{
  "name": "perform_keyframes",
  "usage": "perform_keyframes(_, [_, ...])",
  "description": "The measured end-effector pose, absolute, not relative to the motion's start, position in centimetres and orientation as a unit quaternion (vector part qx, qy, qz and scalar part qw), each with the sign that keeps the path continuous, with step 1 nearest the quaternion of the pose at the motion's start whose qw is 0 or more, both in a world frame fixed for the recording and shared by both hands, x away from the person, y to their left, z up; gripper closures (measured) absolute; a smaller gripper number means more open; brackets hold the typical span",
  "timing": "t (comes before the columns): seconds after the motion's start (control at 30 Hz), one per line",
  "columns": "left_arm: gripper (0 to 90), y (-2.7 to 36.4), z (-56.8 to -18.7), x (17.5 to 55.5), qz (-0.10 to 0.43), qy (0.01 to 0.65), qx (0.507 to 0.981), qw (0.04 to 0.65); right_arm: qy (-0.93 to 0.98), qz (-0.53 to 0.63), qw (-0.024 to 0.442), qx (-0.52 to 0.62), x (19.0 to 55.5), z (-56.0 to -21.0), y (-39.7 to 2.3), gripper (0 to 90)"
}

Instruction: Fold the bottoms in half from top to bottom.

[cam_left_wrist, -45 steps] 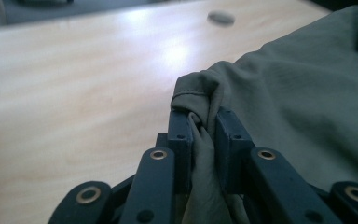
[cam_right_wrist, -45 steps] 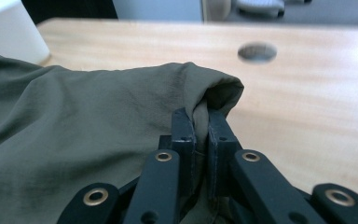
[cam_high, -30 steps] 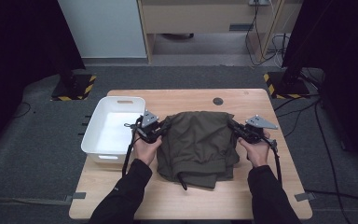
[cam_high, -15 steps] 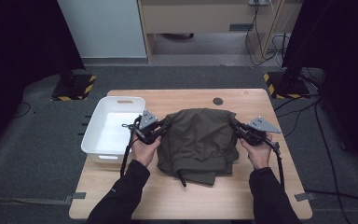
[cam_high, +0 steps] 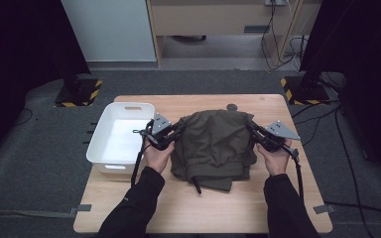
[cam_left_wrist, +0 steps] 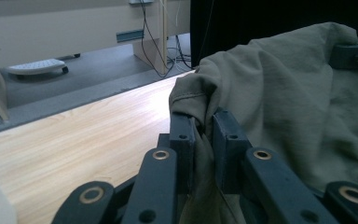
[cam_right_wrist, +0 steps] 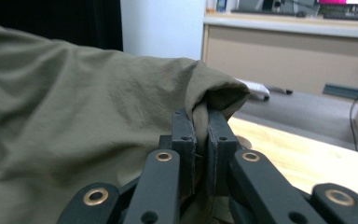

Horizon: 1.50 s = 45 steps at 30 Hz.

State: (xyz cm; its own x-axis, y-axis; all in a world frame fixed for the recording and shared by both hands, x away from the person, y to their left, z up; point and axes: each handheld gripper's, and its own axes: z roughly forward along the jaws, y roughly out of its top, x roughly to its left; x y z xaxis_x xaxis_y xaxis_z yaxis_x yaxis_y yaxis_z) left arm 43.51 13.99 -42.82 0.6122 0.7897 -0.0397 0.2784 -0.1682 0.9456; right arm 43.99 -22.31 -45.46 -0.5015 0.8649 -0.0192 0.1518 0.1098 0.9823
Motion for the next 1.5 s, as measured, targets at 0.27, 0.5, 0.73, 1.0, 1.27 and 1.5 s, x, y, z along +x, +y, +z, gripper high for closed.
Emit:
perform_keyframes(0.27, [74.8,15.8,-44.5,39.1,0.216,0.344,0.755,0.516,0.701,0.541,0.306,0.351,40.0,-47.5,-22.9,81.7])
perform_keyframes(0.5, [73.8,17.1,-47.1,35.8,0.185,0.334,0.782,0.493,0.721,0.529,0.269,0.359,37.0,-48.8,-23.3,76.5])
perform_keyframes(0.73, [74.0,17.3,-48.3,34.2,0.168,0.318,0.805,0.472,0.722,0.532,0.237,0.375,35.6,-49.2,-23.2,56.8])
perform_keyframes(1.0, [74.0,17.0,-48.8,33.6,0.157,0.302,0.824,0.453,0.687,0.571,0.235,0.383,36.7,-46.3,-22.8,42.7])
perform_keyframes(1.27, [74.5,16.7,-49.2,33.1,0.152,0.293,0.837,0.437,0.667,0.574,0.246,0.406,38.6,-44.1,-21.6,39.9])
perform_keyframes(1.5, [75.9,16.9,-49.8,32.4,0.139,0.287,0.852,0.416,0.679,0.522,0.249,0.452,40.6,-43.9,-20.7,38.7])
